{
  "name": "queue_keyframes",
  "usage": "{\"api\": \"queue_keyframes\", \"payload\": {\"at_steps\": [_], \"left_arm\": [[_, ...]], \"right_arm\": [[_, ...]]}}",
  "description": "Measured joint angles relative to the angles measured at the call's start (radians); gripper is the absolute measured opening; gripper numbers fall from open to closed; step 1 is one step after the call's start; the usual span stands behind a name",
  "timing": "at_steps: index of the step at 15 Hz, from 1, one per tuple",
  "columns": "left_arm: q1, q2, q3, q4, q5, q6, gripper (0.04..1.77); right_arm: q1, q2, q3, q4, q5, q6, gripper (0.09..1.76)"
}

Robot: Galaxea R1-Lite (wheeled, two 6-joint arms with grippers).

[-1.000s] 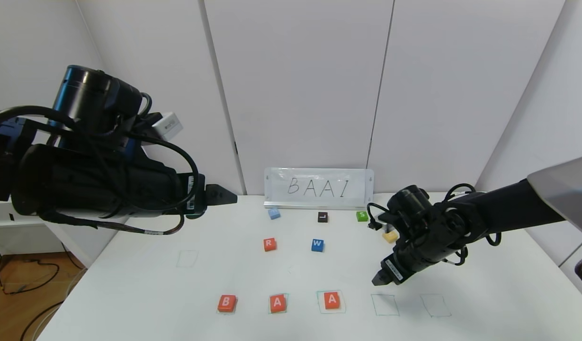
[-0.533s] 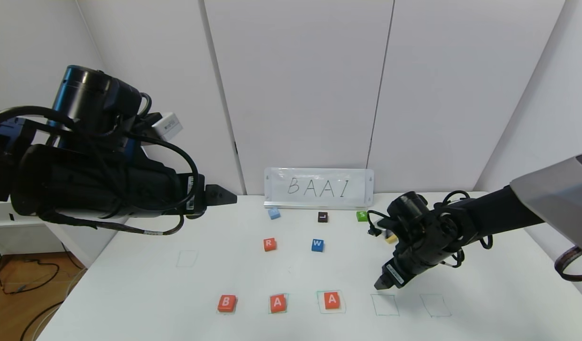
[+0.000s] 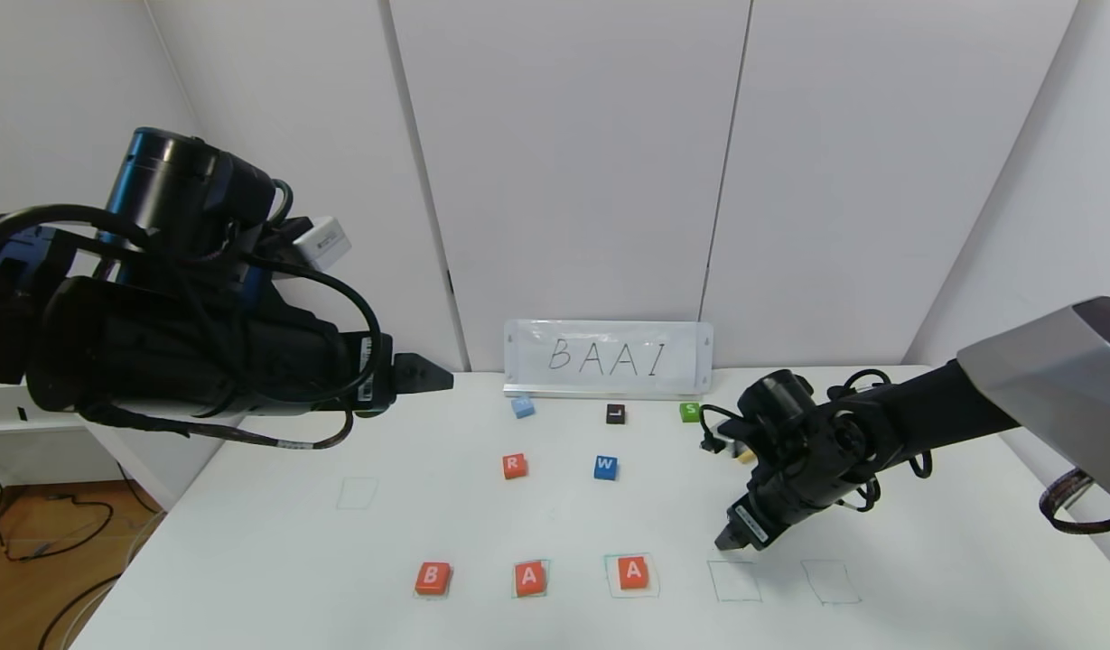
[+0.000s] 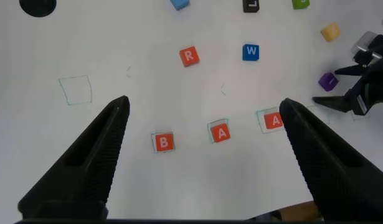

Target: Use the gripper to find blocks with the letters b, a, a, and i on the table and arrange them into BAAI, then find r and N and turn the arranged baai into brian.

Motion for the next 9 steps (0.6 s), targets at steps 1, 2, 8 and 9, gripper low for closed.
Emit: {"api": "queue_keyframes", "payload": {"at_steps": [1,2,8,9], "left_arm": [[0.000,0.000,0.000,0.000,0.000,0.000,1.72],[0.000,0.000,0.000,0.000,0.000,0.000,1.72],[-0.005,0.005,0.007,-0.002,0.001,0.001,1.72],[-0.005,0.005,0.007,-0.002,0.001,0.001,1.72]], "right_arm": [[0.000,0.000,0.000,0.000,0.000,0.000,1.34],[0.000,0.001,0.000,-0.001,0.000,0.000,1.19],[0.000,0.001,0.003,-0.001,0.000,0.000,0.53],[0.000,0.000,0.004,-0.002,0.000,0.000,0.53]]}}
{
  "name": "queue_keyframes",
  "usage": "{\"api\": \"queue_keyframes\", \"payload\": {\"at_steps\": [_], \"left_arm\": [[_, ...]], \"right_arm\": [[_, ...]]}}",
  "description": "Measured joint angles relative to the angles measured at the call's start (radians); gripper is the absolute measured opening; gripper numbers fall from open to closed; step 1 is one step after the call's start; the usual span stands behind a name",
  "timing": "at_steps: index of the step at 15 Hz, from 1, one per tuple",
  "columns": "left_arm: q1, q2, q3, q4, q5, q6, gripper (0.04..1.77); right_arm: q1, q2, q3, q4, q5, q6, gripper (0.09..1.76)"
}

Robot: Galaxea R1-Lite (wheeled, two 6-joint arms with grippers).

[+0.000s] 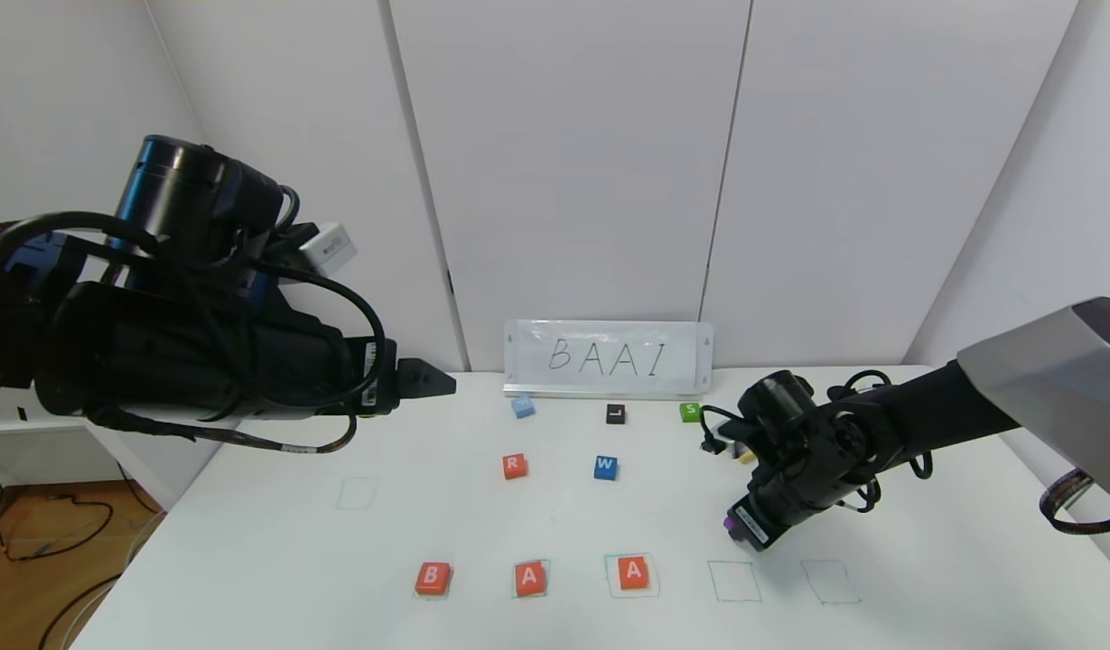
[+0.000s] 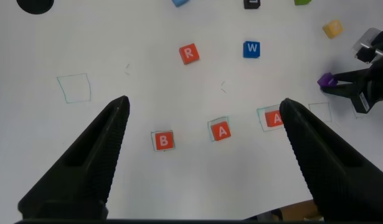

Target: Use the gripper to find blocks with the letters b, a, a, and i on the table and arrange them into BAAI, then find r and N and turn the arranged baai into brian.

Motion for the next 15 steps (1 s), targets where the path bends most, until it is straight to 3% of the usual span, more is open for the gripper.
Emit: {"api": "queue_keyframes", "payload": {"at_steps": [7,15], "left_arm": [[-0.005,0.000,0.004,-0.001,0.000,0.000,1.72],[-0.004,-0.007,0.005,0.000,0.000,0.012,1.72]], "right_arm": [[0.003,-0.011,0.004,0.004,0.001,-0.016,0.53],[0.015,-0.075,0.055,0.013,0.050,-0.297,0.53]]}}
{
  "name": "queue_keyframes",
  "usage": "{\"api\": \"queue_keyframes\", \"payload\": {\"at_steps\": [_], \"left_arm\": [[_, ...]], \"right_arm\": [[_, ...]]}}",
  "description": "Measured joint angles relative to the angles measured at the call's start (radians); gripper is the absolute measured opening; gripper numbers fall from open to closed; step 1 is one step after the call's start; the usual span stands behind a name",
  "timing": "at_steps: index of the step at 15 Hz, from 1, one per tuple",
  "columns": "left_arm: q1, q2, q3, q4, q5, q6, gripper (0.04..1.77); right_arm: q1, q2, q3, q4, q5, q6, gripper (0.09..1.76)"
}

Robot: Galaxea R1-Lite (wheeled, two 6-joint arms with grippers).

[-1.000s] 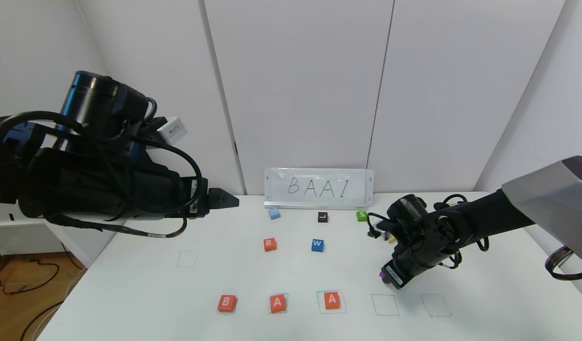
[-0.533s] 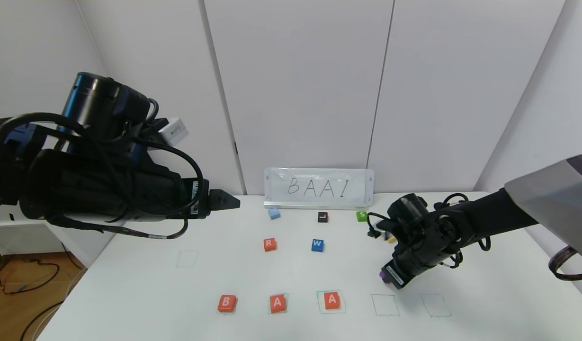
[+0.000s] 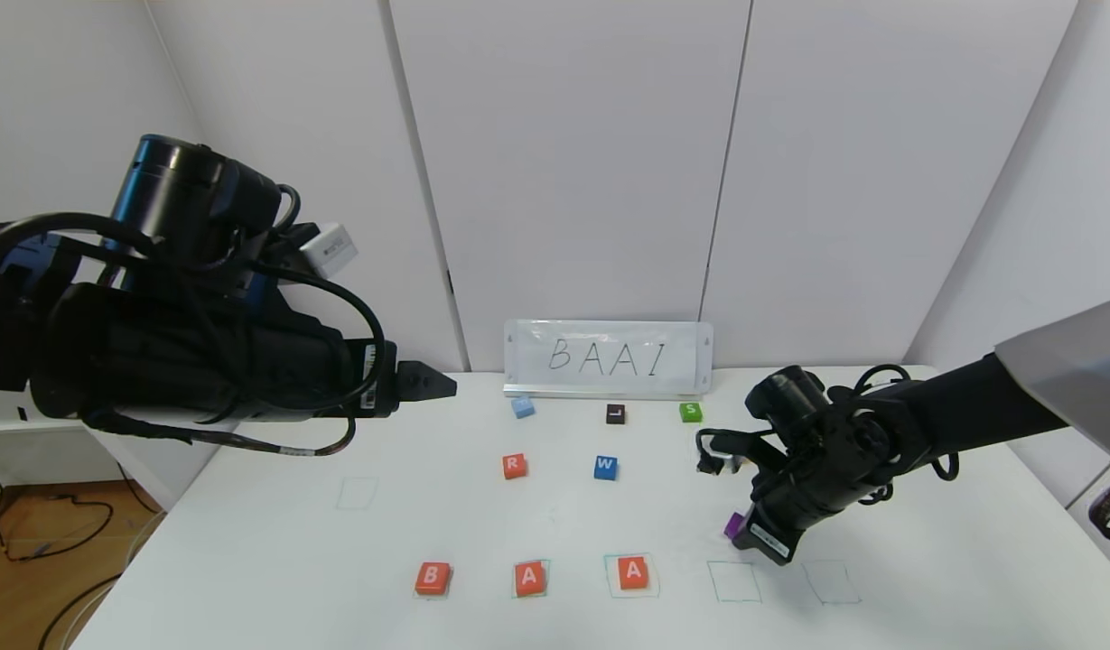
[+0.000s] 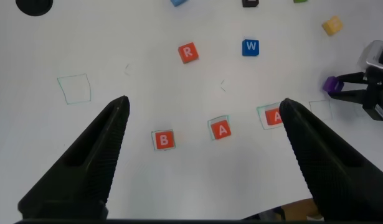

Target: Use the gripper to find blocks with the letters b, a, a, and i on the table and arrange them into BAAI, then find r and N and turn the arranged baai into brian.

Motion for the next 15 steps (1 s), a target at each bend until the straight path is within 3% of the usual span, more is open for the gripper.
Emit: {"api": "queue_keyframes", "payload": {"at_steps": [5,11,15], "left_arm": [[0.002,-0.002,0.001,0.001,0.000,0.005,1.72],[0.002,-0.003,0.006,0.000,0.000,0.013,1.72],[0.001,-0.004,0.017,-0.002,0.001,0.023,1.72]], "right_arm": [[-0.016,-0.027,0.043,0.011,0.095,-0.286,0.53],[-0.002,-0.034,0.051,0.101,0.096,-0.466,0.53],[0.024,-0.030,0.053,0.104,0.090,-0.503,0.53]]}}
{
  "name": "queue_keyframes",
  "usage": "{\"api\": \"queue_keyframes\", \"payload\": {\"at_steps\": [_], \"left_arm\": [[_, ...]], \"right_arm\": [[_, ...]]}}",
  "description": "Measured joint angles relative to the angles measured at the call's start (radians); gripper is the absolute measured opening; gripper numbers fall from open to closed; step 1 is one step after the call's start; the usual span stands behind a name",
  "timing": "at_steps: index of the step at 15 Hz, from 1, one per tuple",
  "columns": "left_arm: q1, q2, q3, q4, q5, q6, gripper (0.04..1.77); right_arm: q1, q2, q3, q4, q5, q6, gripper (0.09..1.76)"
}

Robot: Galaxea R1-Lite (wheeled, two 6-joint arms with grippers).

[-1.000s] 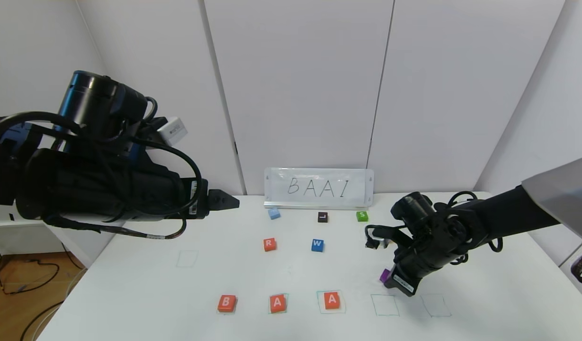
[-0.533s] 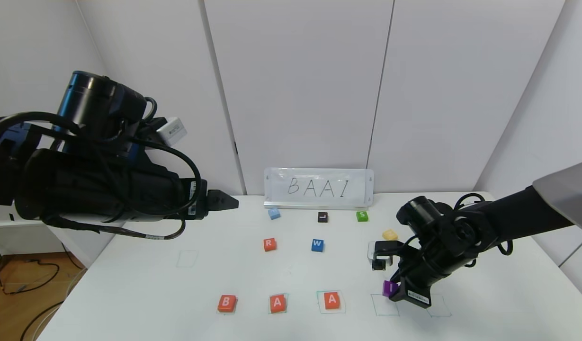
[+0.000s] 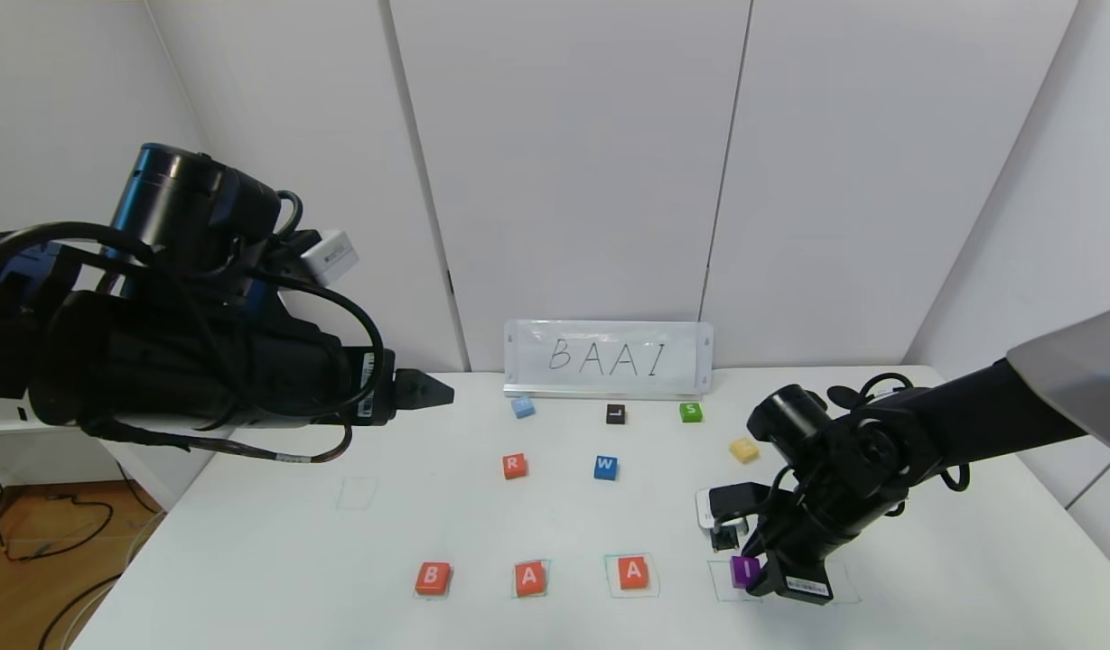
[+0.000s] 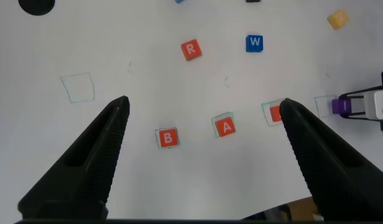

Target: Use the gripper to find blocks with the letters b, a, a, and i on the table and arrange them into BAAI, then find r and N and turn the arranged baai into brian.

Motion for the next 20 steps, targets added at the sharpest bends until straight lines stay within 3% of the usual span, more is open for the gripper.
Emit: {"api": "queue_keyframes", "payload": {"at_steps": [20], "left_arm": [[-0.017,-0.014,0.026,-0.005,0.001,0.027,1.72]], "right_arm": [[0.010,0.061,-0.026,-0.009,0.002,-0.096,0.53]]}}
